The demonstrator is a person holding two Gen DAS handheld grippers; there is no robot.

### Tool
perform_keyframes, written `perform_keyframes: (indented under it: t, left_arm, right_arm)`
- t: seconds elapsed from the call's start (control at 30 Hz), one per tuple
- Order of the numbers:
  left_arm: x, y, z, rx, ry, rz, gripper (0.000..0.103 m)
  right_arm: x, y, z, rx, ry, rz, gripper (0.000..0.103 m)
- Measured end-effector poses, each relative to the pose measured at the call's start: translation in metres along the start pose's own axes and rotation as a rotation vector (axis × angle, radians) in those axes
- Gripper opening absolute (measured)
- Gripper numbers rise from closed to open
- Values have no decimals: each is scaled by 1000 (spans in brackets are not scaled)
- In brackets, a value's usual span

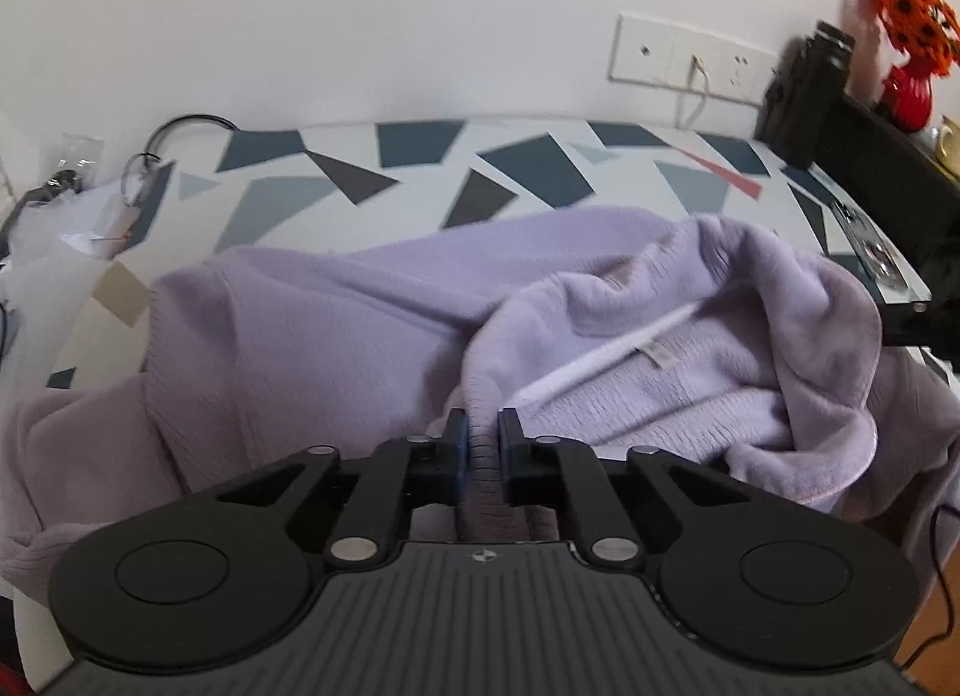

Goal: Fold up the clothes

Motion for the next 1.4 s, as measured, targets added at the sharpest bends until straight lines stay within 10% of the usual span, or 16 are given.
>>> perform_keyframes:
  t: [0.23,0.7,0.77,0.97,1.1,1.23,1.4]
  left_arm:
    - [6,-3,-3,16,10,13,11]
    - [-2,-4,-4,23,-20,35,11]
    - [-2,-4,-4,24,-25,34,11]
    - [4,-4,-6,29,-17,36,18]
    - [2,-7,-8,35,-37,39,22]
    - [-2,-10,-8,46,-68,42,32]
    - [-7,-14,-4,51,-105,49,39]
  right_arm:
    - [-25,12,11,-9,-156,87,23]
    - [2,12,-4,-32,-22,68,21]
    - [-8,5,-6,9,-100,90,6]
    - [-51,0,-5,103,-470,355,5]
    - [-80,-7,-4,112,-567,235,5]
    - [-66,6,-3,32,-436,76,20]
    - [18,25,-4,-136,70,-87,28]
Point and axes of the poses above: each gripper's, at about its wrist camera, not at the fingertips, and y roughly against the way its jaws point, x to its left, z to its top, the point moved 2 cm from there along -y, roughly the way its jaws point, and after that the axes turned 11 degrees about -y, right-handed, at the moved point
